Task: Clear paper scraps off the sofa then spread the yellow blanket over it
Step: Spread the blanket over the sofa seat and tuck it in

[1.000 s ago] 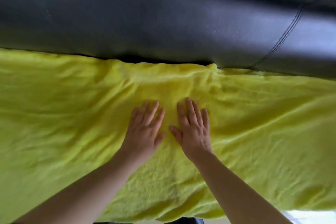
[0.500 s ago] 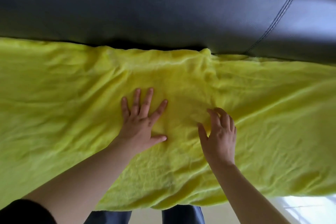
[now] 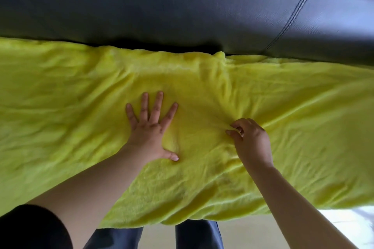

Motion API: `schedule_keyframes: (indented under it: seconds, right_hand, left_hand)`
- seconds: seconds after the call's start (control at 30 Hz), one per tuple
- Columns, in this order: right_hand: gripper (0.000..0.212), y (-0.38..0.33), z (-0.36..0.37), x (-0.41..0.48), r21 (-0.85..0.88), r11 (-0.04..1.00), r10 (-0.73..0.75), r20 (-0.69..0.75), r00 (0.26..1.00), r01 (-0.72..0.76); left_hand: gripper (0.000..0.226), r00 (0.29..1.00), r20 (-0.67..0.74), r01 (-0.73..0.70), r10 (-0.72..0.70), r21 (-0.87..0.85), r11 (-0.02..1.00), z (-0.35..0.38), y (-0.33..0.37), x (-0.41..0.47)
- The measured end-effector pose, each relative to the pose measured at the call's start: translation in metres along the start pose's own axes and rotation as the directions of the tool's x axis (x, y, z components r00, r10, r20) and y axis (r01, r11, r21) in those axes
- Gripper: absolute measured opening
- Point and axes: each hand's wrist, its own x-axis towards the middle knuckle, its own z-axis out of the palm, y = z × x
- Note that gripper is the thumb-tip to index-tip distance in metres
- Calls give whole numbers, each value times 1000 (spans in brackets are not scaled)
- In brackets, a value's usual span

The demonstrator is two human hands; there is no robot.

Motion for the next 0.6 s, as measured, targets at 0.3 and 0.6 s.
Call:
schedule_keyframes:
  seconds: [0.3,0.6]
  right_hand:
    - [37,-32,4,2,-66,992,-113,-26,993,111]
    - [66,-27,58,-47,-284,892,-290,239,927,352]
  left_hand:
    - [152,997,54,44,-46,31,999,-6,8,0]
    - [150,998,-64,-6,6,0,1000,-1,-4,-9]
